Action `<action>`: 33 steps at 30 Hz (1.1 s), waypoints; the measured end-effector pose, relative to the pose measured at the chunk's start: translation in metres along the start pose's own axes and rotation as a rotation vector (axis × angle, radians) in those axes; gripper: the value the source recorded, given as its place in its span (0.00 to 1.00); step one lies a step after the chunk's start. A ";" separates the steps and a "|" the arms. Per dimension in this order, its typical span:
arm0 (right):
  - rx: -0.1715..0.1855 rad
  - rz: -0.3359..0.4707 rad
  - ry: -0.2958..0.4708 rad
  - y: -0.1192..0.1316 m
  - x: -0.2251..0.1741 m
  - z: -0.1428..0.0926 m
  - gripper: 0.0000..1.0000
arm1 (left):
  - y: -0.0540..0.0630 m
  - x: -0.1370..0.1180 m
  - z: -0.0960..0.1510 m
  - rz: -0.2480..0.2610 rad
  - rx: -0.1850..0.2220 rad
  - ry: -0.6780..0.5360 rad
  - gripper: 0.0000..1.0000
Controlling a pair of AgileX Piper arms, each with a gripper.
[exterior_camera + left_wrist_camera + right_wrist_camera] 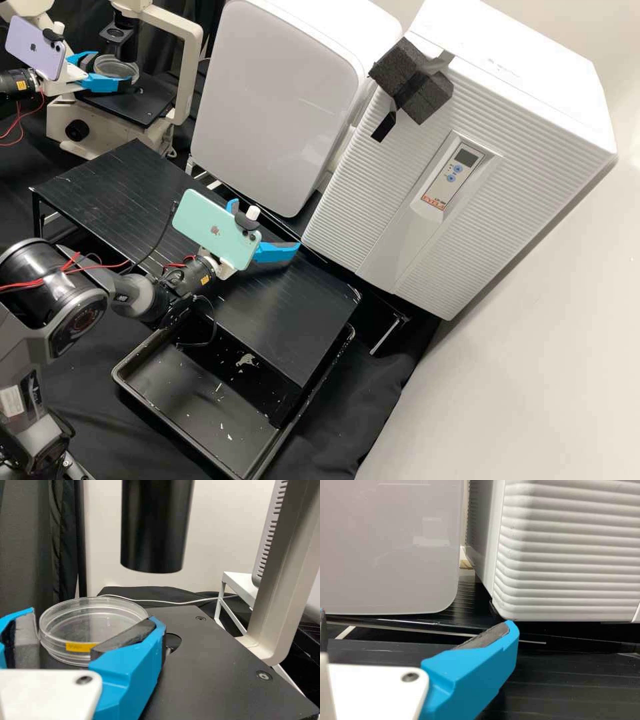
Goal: Place the petri dish on the bench
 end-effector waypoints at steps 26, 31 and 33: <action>0.000 0.000 0.000 0.000 0.000 0.000 1.00 | -0.005 -0.017 0.009 -0.012 0.033 -0.052 0.00; 0.000 0.000 0.000 0.000 0.000 0.000 1.00 | -0.006 -0.037 0.034 -0.046 0.115 -0.159 0.00; 0.000 0.000 0.000 0.000 0.000 0.000 1.00 | -0.004 -0.044 0.044 -0.050 0.139 -0.195 0.00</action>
